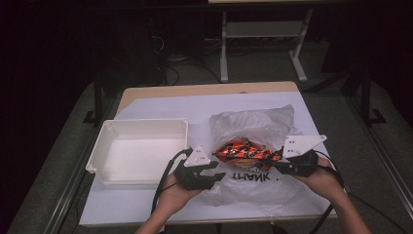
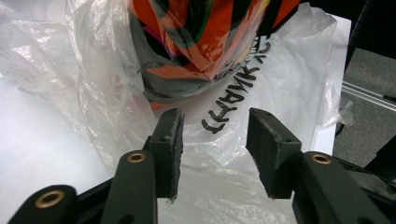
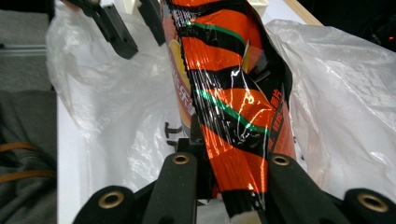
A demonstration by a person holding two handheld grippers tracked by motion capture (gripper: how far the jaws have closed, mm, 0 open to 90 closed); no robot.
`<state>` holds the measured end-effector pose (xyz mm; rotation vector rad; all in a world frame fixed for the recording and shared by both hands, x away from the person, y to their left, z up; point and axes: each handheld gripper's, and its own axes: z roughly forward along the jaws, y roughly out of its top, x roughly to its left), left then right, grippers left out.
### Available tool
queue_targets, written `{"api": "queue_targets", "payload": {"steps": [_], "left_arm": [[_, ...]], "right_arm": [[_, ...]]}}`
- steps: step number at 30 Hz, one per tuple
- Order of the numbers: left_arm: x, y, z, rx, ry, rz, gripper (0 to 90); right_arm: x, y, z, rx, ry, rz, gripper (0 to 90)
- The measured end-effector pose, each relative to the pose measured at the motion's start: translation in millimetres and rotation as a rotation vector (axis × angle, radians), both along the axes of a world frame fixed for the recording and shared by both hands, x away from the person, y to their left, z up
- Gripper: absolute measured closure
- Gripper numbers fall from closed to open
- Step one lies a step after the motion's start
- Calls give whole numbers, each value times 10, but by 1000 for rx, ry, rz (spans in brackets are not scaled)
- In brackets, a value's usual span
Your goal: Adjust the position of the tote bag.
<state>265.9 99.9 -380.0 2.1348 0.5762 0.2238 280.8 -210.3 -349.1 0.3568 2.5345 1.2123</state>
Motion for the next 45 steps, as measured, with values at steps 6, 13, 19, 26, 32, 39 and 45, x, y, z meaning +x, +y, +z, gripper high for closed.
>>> {"api": "queue_targets", "payload": {"steps": [6, 13, 19, 26, 32, 39, 45], "left_arm": [[5, 10, 8, -9, -4, 18, 484], [14, -16, 15, -22, -11, 19, 389], [9, -60, 32, -27, -20, -3, 350], [-7, -89, 38, -44, -39, -19, 287], [-5, -100, 58, -46, -48, -42, 415], [6, -104, 59, -41, -33, -35, 597], [20, -94, 62, -39, -28, -33, 632]], "right_arm": [[7, -32, 66, 35, 35, 22, 831], [-7, -51, 145, 56, 53, 47, 849], [-13, -57, 205, 83, 80, 76, 861], [-22, -39, 235, 126, 117, 122, 862], [29, -26, 164, 119, 167, 126, 813], [32, 70, 122, 72, 166, 140, 605], [23, 150, 75, 13, 114, 123, 448]]}}
